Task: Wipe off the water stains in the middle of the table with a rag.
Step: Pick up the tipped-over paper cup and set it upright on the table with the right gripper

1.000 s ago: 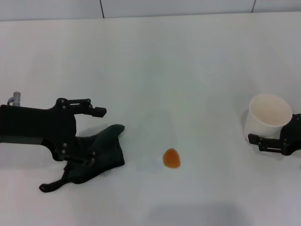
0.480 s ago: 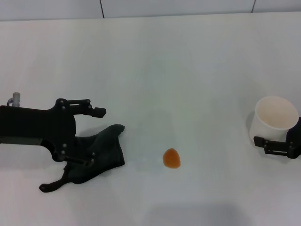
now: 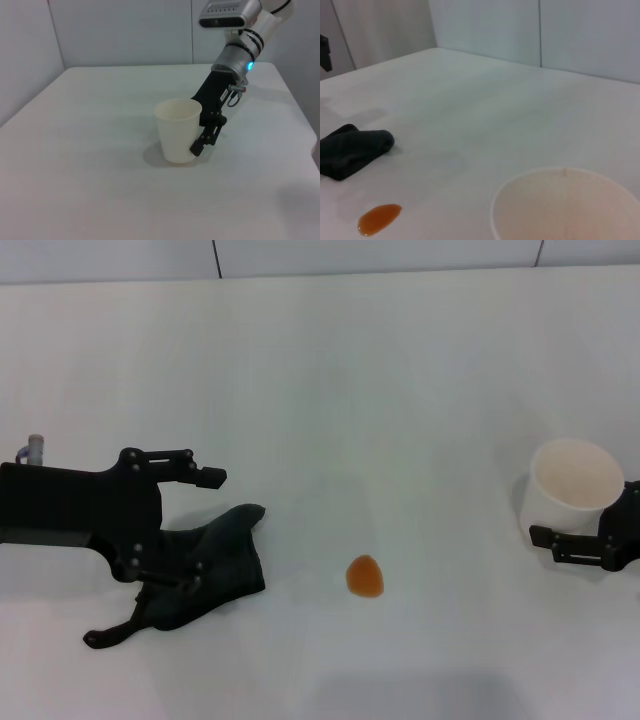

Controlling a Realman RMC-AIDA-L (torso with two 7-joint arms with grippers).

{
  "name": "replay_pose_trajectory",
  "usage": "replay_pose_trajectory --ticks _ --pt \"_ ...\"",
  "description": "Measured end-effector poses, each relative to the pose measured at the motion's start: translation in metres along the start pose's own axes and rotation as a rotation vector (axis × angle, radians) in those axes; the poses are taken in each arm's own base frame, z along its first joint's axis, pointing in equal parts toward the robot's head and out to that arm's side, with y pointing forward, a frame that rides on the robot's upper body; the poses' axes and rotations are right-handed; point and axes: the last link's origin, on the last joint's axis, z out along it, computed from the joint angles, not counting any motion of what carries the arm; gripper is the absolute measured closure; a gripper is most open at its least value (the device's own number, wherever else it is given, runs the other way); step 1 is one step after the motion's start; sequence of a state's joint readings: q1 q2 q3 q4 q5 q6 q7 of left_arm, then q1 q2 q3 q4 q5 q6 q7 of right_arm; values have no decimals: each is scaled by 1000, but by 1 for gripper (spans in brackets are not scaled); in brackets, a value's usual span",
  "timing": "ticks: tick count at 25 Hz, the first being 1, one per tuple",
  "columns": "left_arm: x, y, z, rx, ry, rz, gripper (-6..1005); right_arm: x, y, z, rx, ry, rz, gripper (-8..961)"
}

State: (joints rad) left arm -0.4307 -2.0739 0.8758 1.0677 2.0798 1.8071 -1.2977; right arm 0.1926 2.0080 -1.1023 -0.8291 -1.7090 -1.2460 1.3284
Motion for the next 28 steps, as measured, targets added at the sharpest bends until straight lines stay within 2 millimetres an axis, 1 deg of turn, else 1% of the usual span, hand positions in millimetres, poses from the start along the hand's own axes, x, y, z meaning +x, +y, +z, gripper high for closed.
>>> replay_pose_trajectory --ticks 7,14,28 --pt "0 0 0 0 0 1 146 -4 0 6 2 28 -18 156" --pt "0 0 0 1 1 2 147 -3 -2 11 18 67 -27 157" --pt "0 0 -1 3 -1 3 149 -2 -3 8 28 98 -14 157"
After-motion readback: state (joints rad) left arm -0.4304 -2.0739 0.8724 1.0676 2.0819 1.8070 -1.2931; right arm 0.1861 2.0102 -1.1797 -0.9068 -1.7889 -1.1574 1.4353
